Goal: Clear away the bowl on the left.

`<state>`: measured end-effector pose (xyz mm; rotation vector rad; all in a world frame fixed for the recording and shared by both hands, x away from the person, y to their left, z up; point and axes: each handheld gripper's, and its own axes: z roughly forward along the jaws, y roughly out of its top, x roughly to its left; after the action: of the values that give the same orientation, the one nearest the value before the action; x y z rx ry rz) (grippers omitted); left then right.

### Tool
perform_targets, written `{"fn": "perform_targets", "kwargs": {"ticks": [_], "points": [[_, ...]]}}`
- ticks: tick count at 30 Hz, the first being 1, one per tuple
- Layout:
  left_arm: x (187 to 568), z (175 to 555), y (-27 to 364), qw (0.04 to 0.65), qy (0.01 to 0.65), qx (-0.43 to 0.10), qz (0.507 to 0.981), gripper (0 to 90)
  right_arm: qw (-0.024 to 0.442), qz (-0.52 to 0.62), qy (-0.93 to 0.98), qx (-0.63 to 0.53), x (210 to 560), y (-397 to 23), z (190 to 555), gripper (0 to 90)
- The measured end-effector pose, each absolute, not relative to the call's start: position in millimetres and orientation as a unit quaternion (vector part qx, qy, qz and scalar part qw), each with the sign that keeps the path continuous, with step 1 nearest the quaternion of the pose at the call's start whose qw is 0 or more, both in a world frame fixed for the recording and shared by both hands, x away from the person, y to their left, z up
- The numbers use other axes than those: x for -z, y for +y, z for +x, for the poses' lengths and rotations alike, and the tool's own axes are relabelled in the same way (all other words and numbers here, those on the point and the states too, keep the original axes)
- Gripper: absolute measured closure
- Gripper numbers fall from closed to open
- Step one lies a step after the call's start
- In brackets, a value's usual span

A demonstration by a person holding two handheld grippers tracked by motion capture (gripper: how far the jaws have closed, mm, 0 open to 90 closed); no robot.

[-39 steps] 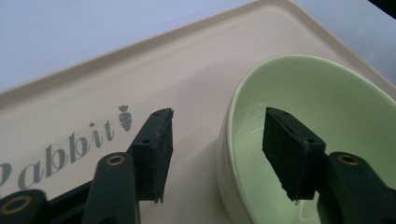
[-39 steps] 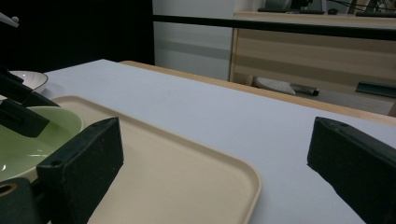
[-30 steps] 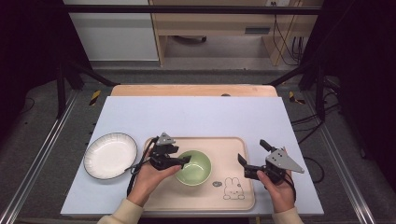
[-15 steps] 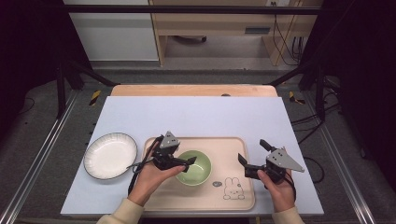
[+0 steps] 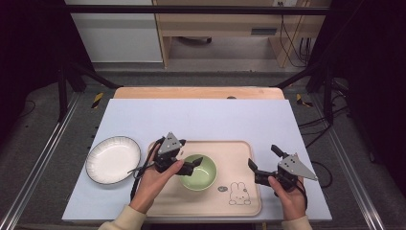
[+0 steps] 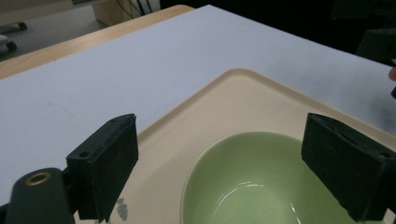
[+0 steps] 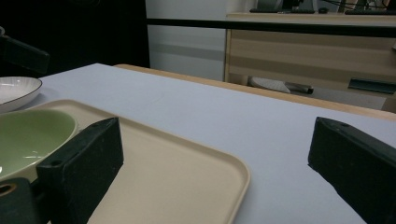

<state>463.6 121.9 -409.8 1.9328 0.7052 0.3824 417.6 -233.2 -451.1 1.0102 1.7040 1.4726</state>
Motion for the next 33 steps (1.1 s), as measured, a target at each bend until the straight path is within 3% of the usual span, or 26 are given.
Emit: {"fn": "perform_targets", "kwargs": {"ticks": [22,33], "points": [[399,451,143,0.583,0.269,-0.167,0.748,11.2,0.330,0.378,0.660,-0.559,453,-227,419,3.3],[391,437,177,0.617,0.274,-0.185,0.714,10.8,0.344,0.379,0.652,-0.559,446,-230,412,3.3]]}}
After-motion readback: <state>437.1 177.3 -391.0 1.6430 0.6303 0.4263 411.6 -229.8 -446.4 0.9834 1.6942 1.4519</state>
